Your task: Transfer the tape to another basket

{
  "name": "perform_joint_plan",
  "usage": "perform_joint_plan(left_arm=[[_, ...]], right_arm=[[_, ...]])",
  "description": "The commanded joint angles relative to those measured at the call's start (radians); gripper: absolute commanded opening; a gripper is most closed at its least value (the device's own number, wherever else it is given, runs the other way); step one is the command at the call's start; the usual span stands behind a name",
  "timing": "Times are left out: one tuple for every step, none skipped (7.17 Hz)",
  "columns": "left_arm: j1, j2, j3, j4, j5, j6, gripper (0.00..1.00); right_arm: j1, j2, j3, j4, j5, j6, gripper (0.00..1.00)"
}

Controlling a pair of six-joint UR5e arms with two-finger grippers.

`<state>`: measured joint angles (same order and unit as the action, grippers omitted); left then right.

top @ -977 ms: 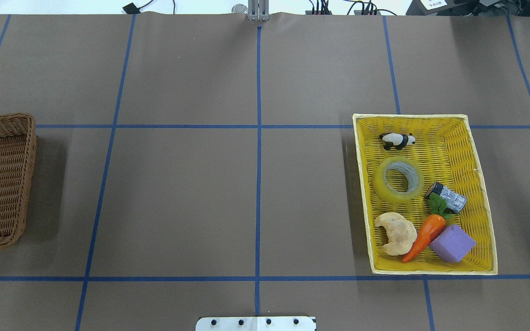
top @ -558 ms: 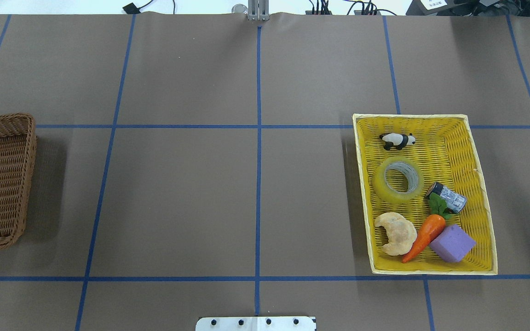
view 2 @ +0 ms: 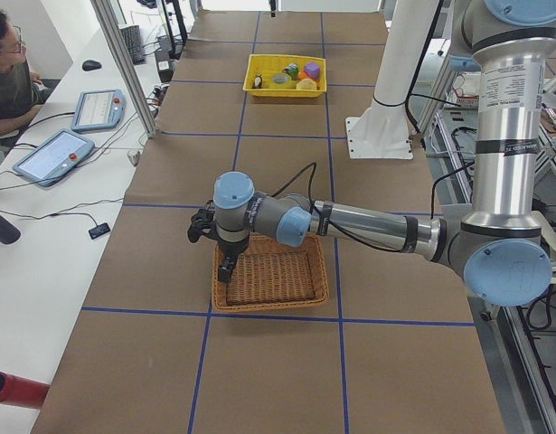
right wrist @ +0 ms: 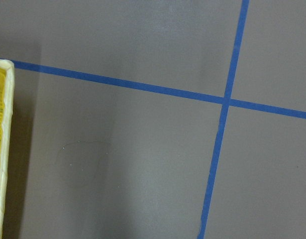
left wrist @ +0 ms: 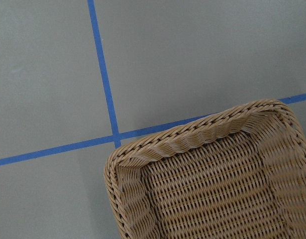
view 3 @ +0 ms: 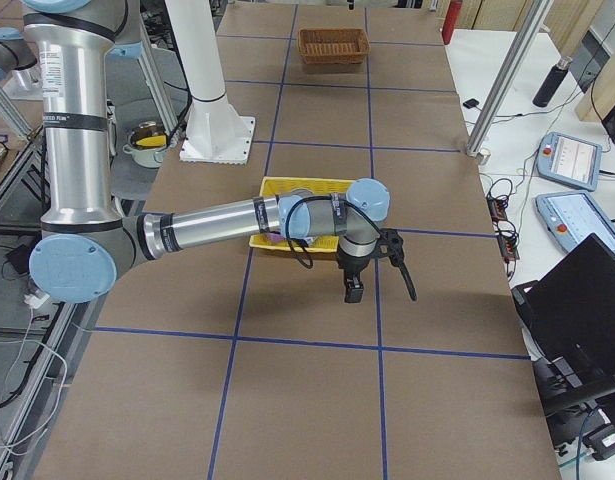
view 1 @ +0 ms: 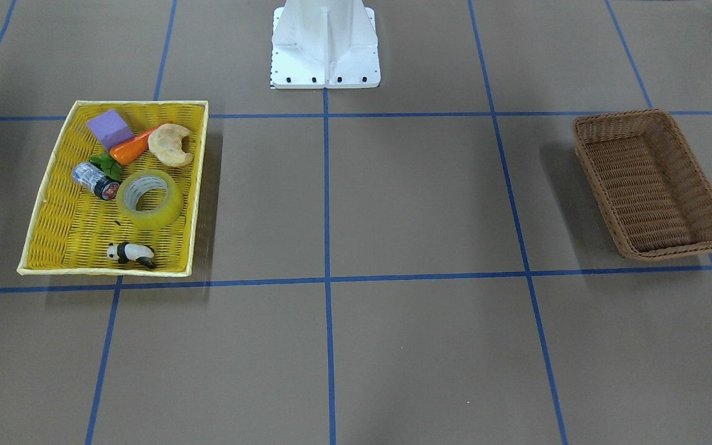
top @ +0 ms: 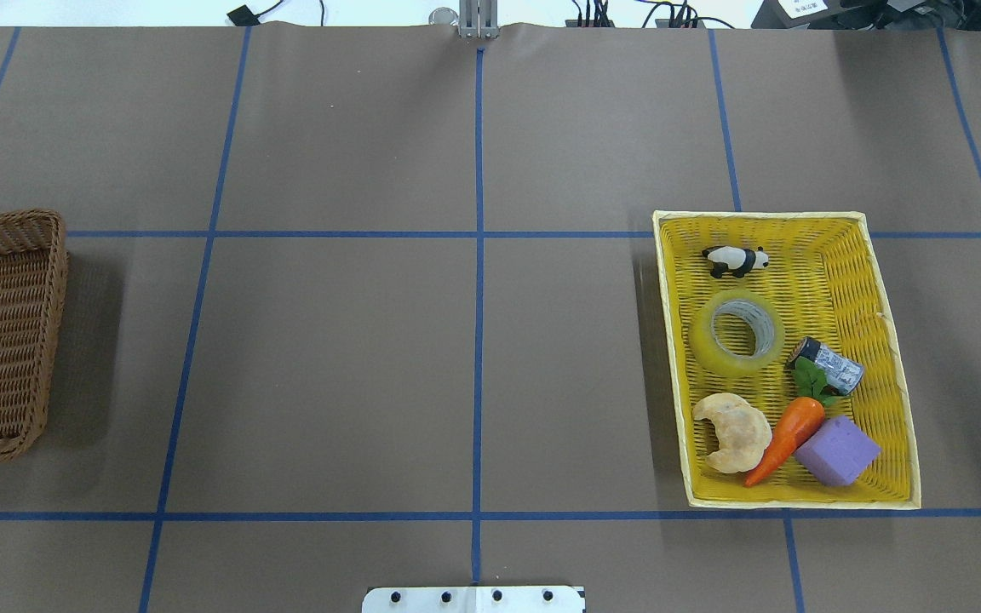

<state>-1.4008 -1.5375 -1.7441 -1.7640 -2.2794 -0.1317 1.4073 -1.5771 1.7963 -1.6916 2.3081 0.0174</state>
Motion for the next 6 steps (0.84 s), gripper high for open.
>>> perform_joint_plan(left_arm=[[0.002,0.000,0.000,-0.002,0.000,0.000,0.98],[0.005,0.000,0.000,-0.002,0.000,0.000,0.98],[0.006,0.000,0.000,-0.002,0.001,0.000,0.98],[0.006,0.000,0.000,-0.002,0.000,0.000,0.98],[0.006,-0.001,0.000,-0.002,0.000,0.000,0.98],[0.008,-0.001,0.000,-0.002,0.000,0.000,0.98]], right_arm=[[-0.001,0.002,0.002,0.001,0.020,-0.001,1.00],[-0.001,0.002,0.000,0.001,0.030,-0.004,1.00],[-0.002,0.003,0.002,0.001,0.034,-0.004,1.00],[-0.005,0.008,0.002,0.001,0.034,-0.004,1.00],[-0.005,0.009,0.002,0.001,0.034,-0.002,1.00],[-0.013,0.011,0.011,0.001,0.034,-0.002,1.00]])
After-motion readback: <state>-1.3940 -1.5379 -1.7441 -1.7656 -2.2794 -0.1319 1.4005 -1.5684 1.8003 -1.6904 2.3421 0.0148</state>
